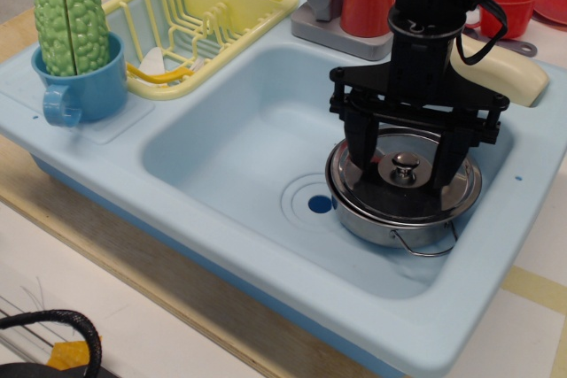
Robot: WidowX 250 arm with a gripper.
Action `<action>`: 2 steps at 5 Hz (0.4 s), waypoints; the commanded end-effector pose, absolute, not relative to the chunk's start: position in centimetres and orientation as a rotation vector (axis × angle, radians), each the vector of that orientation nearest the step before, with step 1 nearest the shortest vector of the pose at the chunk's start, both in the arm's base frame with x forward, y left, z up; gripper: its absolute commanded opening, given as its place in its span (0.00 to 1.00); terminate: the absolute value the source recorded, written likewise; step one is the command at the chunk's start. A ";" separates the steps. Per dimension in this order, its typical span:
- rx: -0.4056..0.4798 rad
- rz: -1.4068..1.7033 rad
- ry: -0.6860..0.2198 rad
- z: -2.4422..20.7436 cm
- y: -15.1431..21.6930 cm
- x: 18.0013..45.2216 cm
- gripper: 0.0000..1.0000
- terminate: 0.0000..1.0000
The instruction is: Take lid off pot or pan
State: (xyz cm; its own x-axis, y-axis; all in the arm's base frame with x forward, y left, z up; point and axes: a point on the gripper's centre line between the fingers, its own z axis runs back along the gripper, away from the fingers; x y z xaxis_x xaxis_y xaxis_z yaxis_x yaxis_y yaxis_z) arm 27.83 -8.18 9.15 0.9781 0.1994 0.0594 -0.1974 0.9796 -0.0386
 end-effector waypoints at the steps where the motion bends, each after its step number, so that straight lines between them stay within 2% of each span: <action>1: -0.041 0.219 -0.059 9.4 -8.0 28.5 0.00 0.00; 2: -0.041 0.222 -0.051 9.3 -8.1 28.6 0.00 0.00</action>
State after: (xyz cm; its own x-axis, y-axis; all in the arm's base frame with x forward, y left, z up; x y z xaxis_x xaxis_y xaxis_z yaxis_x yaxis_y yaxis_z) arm 27.70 -8.08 8.88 0.9685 0.2489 0.0079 -0.2489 0.9685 -0.0047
